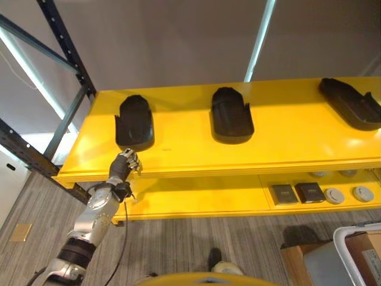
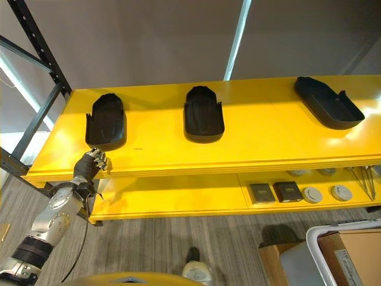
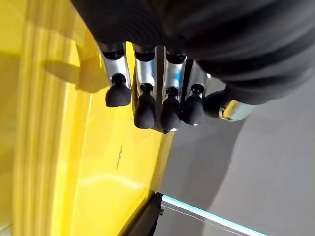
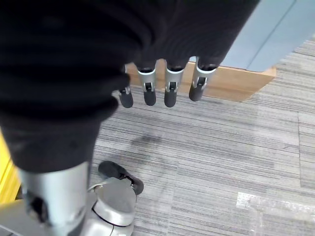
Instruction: Move parts from the plastic box to the shelf.
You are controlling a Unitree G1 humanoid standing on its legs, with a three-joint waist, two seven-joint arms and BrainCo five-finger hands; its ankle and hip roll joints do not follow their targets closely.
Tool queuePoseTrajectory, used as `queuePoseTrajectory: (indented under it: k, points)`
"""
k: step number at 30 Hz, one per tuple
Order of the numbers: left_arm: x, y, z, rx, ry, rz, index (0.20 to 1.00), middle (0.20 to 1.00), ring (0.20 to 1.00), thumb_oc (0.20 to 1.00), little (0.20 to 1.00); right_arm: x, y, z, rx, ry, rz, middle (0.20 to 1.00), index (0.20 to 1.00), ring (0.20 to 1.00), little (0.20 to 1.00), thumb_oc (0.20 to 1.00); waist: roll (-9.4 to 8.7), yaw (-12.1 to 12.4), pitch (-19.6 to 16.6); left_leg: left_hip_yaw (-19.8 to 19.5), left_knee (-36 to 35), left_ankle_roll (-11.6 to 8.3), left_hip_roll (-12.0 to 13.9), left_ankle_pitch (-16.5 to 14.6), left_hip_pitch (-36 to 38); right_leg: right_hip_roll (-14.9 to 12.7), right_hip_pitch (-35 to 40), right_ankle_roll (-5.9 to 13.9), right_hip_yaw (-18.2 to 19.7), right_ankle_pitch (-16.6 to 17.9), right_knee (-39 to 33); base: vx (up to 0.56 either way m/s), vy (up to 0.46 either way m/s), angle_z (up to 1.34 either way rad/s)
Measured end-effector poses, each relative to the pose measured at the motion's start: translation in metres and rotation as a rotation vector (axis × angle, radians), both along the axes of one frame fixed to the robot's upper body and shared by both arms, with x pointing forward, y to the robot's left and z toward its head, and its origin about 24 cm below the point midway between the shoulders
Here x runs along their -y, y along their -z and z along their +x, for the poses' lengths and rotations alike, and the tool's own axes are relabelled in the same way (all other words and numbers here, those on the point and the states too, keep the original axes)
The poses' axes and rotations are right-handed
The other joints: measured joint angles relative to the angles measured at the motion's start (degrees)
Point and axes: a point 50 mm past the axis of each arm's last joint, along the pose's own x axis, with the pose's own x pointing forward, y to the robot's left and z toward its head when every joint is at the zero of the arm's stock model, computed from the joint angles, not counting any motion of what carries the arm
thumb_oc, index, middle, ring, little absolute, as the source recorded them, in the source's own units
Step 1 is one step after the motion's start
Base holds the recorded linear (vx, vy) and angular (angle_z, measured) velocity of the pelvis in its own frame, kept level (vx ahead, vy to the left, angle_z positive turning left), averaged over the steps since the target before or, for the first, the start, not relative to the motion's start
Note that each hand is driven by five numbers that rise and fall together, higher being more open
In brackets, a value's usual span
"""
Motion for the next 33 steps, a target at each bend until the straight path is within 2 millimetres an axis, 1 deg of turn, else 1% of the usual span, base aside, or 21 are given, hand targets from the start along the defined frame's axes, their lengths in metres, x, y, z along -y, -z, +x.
queuePoseTrajectory:
  k: [2,3,4,5,6,7,11,13,16,22,26,29,33]
  points:
    - [-0.002,0.001,0.0,-0.004,-0.013,0.015,0.2,0.2,0.2,0.2,0.2,0.0,0.0,0.0,0.0,-0.001,0.001,1.0,1.0,1.0,1.0,1.0,-0.13,-0.1,0.1,0.1,0.0,-0.02,0.0,0.0,0.1,0.1,0.0,-0.03,0.1,0.0,0.0,0.02,-0.016,-0.05]
    - [-0.001,0.001,0.001,-0.003,-0.013,0.017,0.2,0.2,0.2,0.2,0.2,0.0,0.0,0.001,0.003,-0.003,0.003,1.0,1.0,1.0,1.0,1.0,-0.43,-0.6,0.1,0.1,0.0,-0.05,0.1,0.0,0.2,0.1,0.0,-0.03,0.1,0.0,0.0,0.02,-0.016,-0.06]
    - [0.0,0.002,0.001,-0.002,-0.026,0.031,0.2,0.2,0.2,0.2,0.2,-0.001,0.0,0.002,-0.006,-0.022,-0.002,1.0,1.0,1.0,1.0,1.0,-0.88,-0.5,0.1,0.4,0.1,-0.04,0.1,0.0,0.5,0.3,0.1,-0.08,0.4,0.1,-0.1,0.01,-0.014,-0.06]
    - [0.0,0.004,0.002,-0.005,-0.035,0.03,0.2,0.2,0.2,0.2,0.2,-0.001,-0.001,0.004,-0.005,-0.032,-0.003,1.0,1.0,1.0,1.0,1.0,-1.18,-1.2,0.1,0.6,0.2,-0.04,0.1,0.0,0.7,0.4,0.0,-0.08,0.5,0.1,-0.1,0.02,-0.022,-0.07]
    - [-0.002,0.006,0.005,-0.005,-0.048,0.035,0.2,0.2,0.2,0.2,0.2,-0.001,-0.001,0.005,-0.002,-0.037,-0.003,1.0,1.0,1.0,1.0,1.0,-1.24,-1.1,0.0,0.7,0.2,-0.05,0.1,0.0,0.7,0.4,0.1,-0.11,0.6,0.1,-0.1,0.01,-0.009,-0.04]
    - [-0.002,0.003,0.006,0.005,-0.049,0.036,0.2,0.2,0.2,0.2,0.2,-0.001,-0.001,0.006,0.001,-0.042,-0.004,1.0,1.0,1.0,1.0,1.0,-1.28,-1.1,0.0,0.8,0.2,-0.04,0.1,0.0,0.7,0.4,0.1,-0.14,0.7,0.1,-0.2,0.01,-0.011,-0.08]
    - [-0.007,0.006,0.014,-0.007,-0.082,0.07,0.2,0.2,0.2,0.2,0.2,-0.001,-0.001,0.007,0.003,-0.045,-0.003,1.0,1.0,1.0,1.0,1.0,-1.31,-1.9,0.0,1.6,0.2,0.05,0.1,-0.1,1.2,0.4,0.1,-0.1,1.3,0.3,-0.2,0.01,-0.002,-0.08]
    - [-0.01,0.008,0.017,-0.015,-0.106,0.09,0.2,0.2,0.2,0.2,0.2,0.0,-0.002,0.007,0.003,-0.046,-0.003,1.0,1.0,1.0,1.0,1.0,-1.34,-2.0,0.0,1.6,0.1,0.06,0.1,-0.1,1.5,0.5,0.2,-0.13,1.4,0.3,-0.2,0.01,0.0,-0.05]
    - [-0.019,0.013,0.021,-0.031,-0.158,0.118,0.2,0.2,0.2,0.2,0.2,0.003,-0.003,0.007,-0.009,-0.057,0.012,1.0,1.0,1.0,1.0,1.0,-1.43,-2.8,0.0,1.7,0.1,0.04,0.1,-0.2,1.6,0.5,0.3,-0.12,1.5,0.4,-0.1,0.01,-0.002,-0.01]
    - [-0.025,0.016,0.027,-0.05,-0.183,0.149,0.2,0.2,0.2,0.2,0.2,0.001,-0.002,0.007,-0.029,-0.118,0.009,1.0,1.0,1.0,1.0,1.0,-1.71,-3.2,-0.1,2.2,0.1,-0.06,0.2,-0.3,1.5,0.5,0.1,-0.16,1.9,0.3,0.0,0.0,0.003,-0.03]
    - [-0.029,0.017,0.031,-0.071,-0.21,0.166,0.2,0.2,0.2,0.2,0.2,0.001,-0.002,0.007,-0.03,-0.12,0.012,1.0,1.0,1.0,1.0,1.0,-2.23,-3.4,-0.7,2.8,0.1,-0.05,0.3,-0.3,1.6,0.5,0.0,-0.14,2.2,0.3,0.0,0.01,-0.001,-0.04]
    - [-0.041,0.016,0.035,-0.088,-0.262,0.184,0.2,0.2,0.2,0.2,0.2,0.001,-0.002,0.008,-0.028,-0.126,0.014,1.0,1.0,1.0,1.0,1.0,-2.97,-4.1,-1.3,3.0,0.1,-0.02,0.3,-0.3,1.6,0.5,-0.1,-0.14,2.3,0.3,0.0,0.01,0.003,-0.02]
    - [-0.044,0.015,0.037,-0.103,-0.272,0.196,0.2,0.2,0.2,0.2,0.2,0.001,-0.002,0.007,-0.038,-0.147,0.007,1.0,1.0,1.0,1.0,1.0,-3.22,-4.5,-1.5,3.1,0.1,0.0,0.3,-0.3,1.7,0.5,-0.1,-0.13,2.4,0.3,0.0,0.0,0.0,0.0]
